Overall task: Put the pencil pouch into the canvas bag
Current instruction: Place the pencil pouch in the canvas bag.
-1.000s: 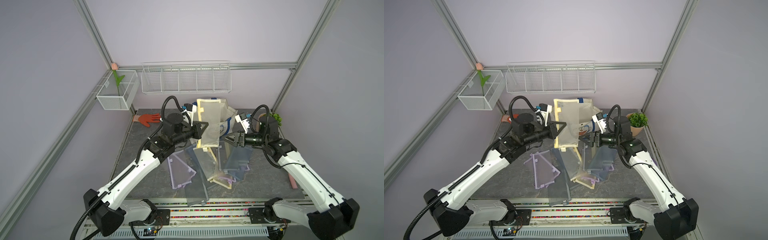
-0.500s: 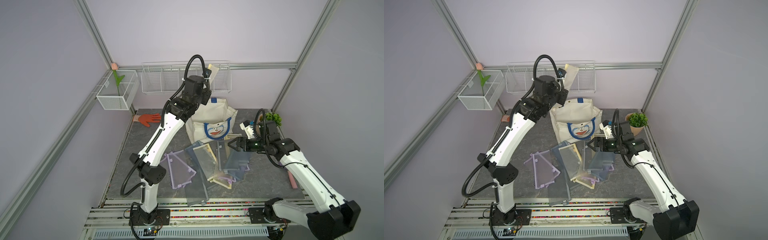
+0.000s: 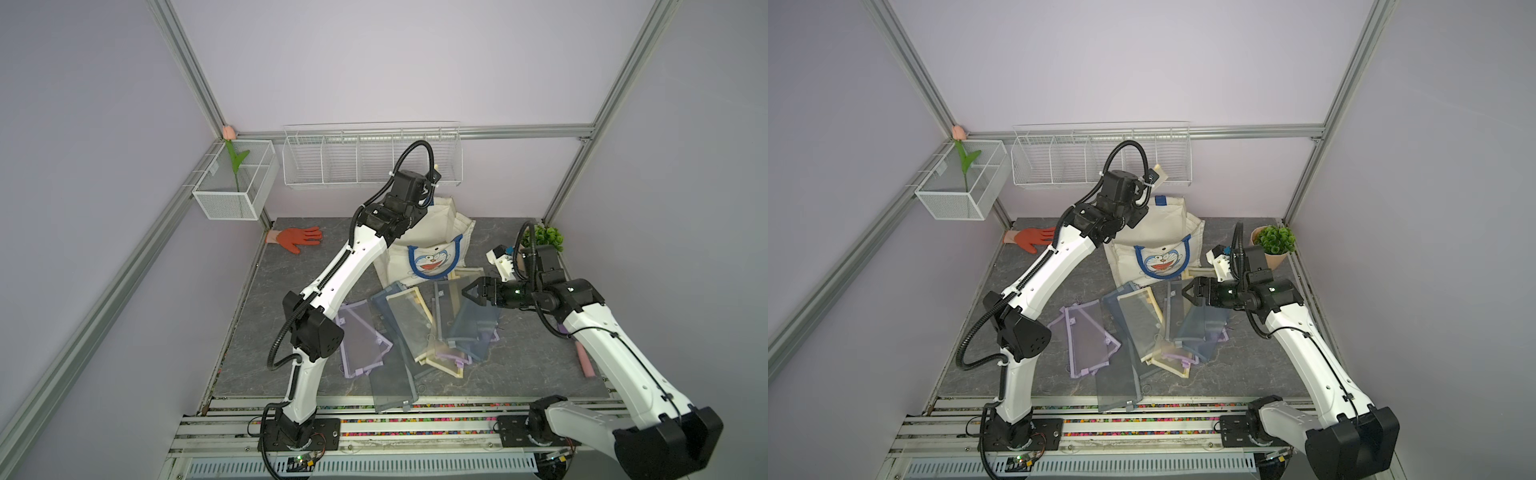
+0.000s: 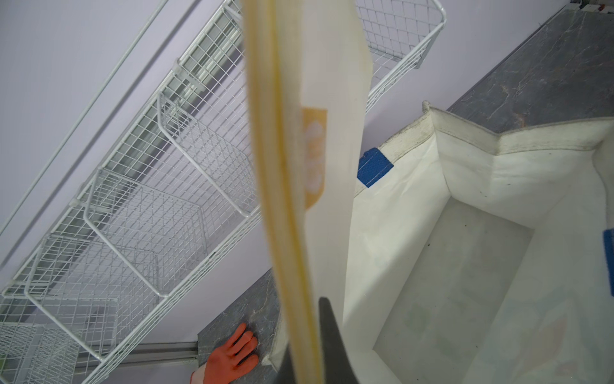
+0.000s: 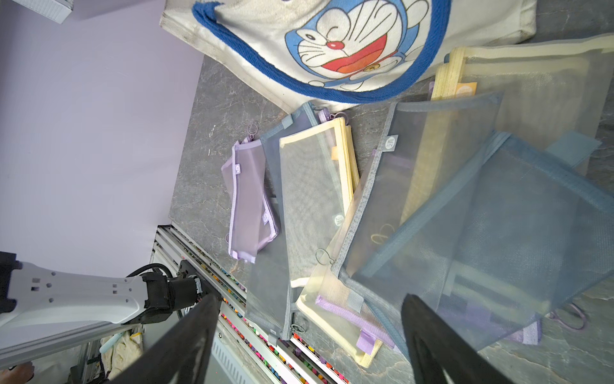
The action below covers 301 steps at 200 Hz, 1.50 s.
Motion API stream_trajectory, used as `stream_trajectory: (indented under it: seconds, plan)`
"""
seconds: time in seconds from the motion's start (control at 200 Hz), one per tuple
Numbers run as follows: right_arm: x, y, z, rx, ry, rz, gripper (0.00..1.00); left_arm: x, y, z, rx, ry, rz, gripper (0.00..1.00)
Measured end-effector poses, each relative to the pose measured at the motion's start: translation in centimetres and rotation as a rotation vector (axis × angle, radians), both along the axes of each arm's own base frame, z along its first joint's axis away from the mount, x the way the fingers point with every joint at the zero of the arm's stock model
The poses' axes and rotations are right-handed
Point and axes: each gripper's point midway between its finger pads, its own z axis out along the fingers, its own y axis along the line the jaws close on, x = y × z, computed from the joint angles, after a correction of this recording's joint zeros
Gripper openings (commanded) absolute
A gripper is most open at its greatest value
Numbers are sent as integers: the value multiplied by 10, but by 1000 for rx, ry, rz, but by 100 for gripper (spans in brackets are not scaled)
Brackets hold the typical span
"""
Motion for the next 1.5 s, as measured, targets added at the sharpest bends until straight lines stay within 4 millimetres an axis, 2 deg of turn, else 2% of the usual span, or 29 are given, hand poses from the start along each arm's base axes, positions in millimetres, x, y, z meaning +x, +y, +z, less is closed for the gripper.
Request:
stream_trajectory:
  seconds: [0.16, 0.34, 0.515, 0.65, 0.73, 0.84, 0.975, 1.085, 1.235, 1.395, 1.505]
  plan:
    - [0, -2, -1, -2, 5, -7, 88, 8, -8, -20, 17, 18, -11, 0]
    - [0, -5, -2, -7, 13, -17, 89, 13, -16, -61, 61, 81, -23, 0]
    - [1, -8, -4, -14, 16, -27, 89, 14, -17, -73, 67, 102, -19, 0]
    - [2, -10, -4, -19, 18, -35, 89, 13, -19, -73, 51, 108, -19, 13]
    - [2, -10, -4, -20, 17, -37, 89, 12, -20, -73, 41, 113, -20, 27]
    - [2, -11, -4, -21, 17, -38, 89, 10, -21, -75, 41, 123, -29, 38]
    - [3, -12, -5, -23, 17, -44, 89, 5, -23, -68, 30, 129, -27, 47]
    - [4, -13, -5, -24, 17, -47, 89, 0, -27, -50, -6, 114, -28, 53]
    - [3, -13, -7, -27, 22, -48, 90, -15, -31, -25, -53, 100, -40, 53]
    - [3, -15, -17, -38, 46, -55, 90, -38, -30, -5, -147, 137, -39, 56]
    - [3, -20, -30, -51, 79, -71, 90, -70, -28, 3, -254, 209, -54, 58]
